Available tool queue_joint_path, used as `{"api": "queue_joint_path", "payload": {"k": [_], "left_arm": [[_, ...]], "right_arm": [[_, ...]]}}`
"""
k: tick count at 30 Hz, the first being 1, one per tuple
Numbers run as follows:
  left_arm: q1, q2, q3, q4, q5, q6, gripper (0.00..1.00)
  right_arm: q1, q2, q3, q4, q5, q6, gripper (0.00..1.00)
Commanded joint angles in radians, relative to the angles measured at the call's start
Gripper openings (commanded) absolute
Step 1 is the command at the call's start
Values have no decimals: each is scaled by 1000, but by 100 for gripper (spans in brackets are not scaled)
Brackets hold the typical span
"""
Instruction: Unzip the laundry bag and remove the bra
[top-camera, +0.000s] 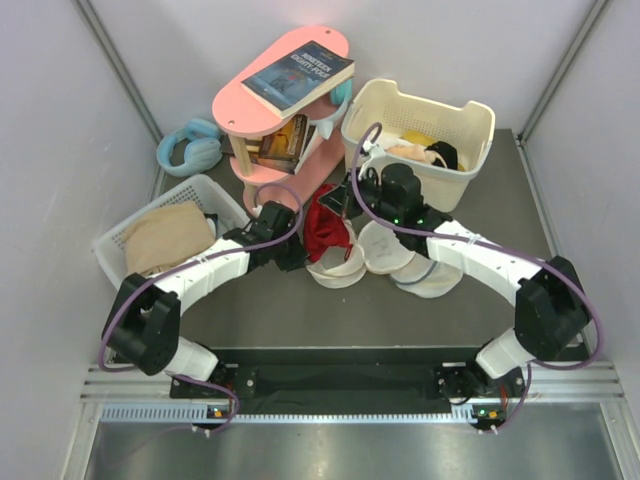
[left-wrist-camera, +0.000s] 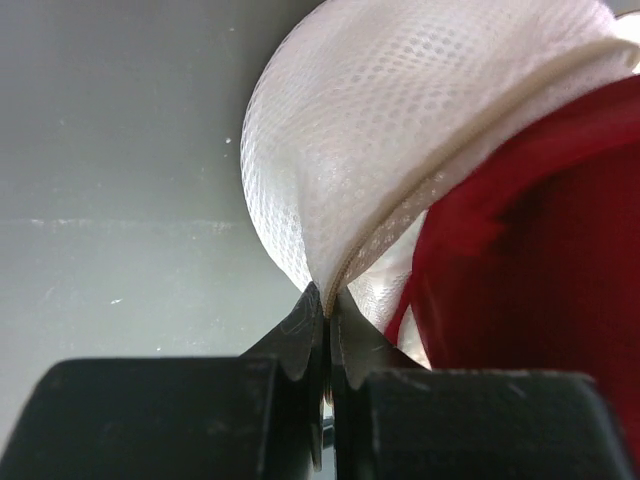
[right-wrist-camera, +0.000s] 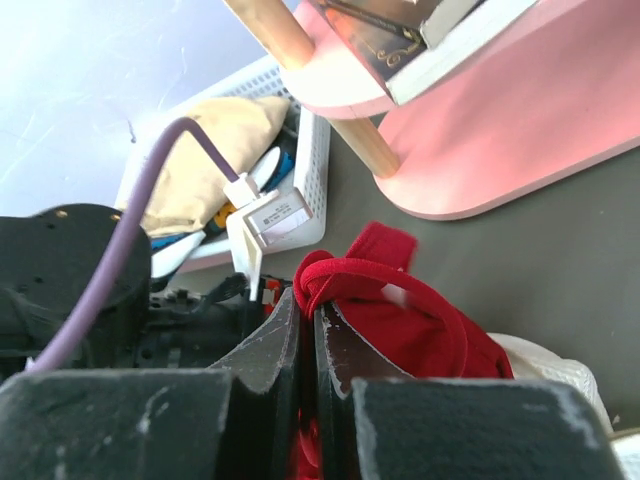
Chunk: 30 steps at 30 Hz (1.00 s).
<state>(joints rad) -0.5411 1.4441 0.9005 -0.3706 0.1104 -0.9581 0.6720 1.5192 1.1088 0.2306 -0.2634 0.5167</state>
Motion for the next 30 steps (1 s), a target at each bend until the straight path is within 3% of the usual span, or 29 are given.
{"api": "queue_joint_path", "payload": {"k": [1, 7, 13, 20, 28, 29, 30], "left_arm": [[10, -37, 11, -8, -41, 9, 0], [32, -63, -11, -17, -57, 9, 0], [44, -68, 1, -21, -60, 21, 0], [49, -57, 15, -16, -48, 21, 0], [50, -68, 14, -4, -41, 18, 0], [50, -70, 14, -2, -40, 18, 0], [50, -71, 14, -4, -40, 18, 0]], "right_arm": [[6, -102, 68, -8, 33, -27, 0], [-43, -237, 98, -123, 104, -63, 0], [-207, -238, 293, -258, 83, -135, 0], [-408, -67, 537, -332, 12, -167, 0], [-537, 223, 735, -419, 16, -196, 0], [-552, 251, 790, -444, 26, -207, 5], [-558, 280, 827, -483, 27, -217, 38]]}}
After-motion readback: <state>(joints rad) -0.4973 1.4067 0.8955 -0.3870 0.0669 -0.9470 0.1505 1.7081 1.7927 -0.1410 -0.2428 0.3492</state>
